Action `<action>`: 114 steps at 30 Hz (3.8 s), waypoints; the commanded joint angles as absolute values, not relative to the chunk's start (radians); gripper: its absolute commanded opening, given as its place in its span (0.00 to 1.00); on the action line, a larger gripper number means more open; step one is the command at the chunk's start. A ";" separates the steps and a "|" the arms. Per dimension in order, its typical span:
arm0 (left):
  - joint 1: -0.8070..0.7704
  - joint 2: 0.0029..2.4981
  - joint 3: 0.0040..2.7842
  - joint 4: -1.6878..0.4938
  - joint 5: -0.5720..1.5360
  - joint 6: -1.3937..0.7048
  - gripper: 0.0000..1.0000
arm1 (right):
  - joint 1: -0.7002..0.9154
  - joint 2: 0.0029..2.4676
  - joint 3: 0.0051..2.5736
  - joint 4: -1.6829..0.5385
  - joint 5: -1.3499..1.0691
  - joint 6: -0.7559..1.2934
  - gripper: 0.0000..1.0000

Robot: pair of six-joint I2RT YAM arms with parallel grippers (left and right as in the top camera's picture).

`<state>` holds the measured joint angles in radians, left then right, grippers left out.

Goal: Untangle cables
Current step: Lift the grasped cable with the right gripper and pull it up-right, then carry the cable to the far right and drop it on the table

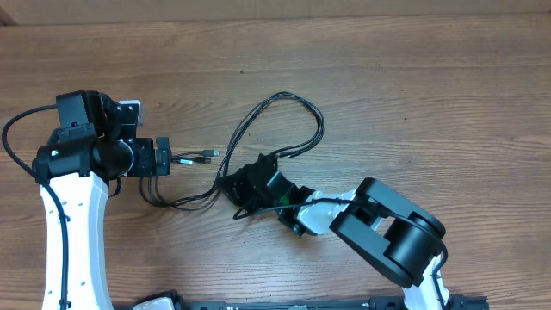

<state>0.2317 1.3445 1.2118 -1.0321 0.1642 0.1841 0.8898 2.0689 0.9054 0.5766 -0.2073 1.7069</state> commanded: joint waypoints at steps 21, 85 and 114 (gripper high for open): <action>0.242 1.337 1.228 -1.032 0.165 0.198 1.00 | 0.684 1.314 1.132 -0.172 -0.049 0.951 0.04; 0.242 1.337 1.228 -1.032 0.166 0.198 1.00 | 0.566 1.385 1.886 -0.735 -0.018 0.928 0.04; 0.242 1.337 1.228 -1.032 0.165 0.198 1.00 | 0.396 1.412 1.886 -0.598 0.934 0.645 0.04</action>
<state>0.2317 1.3445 1.2118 -1.0321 0.1642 0.1841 0.4488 1.4002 1.8721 -0.5907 0.8417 0.6659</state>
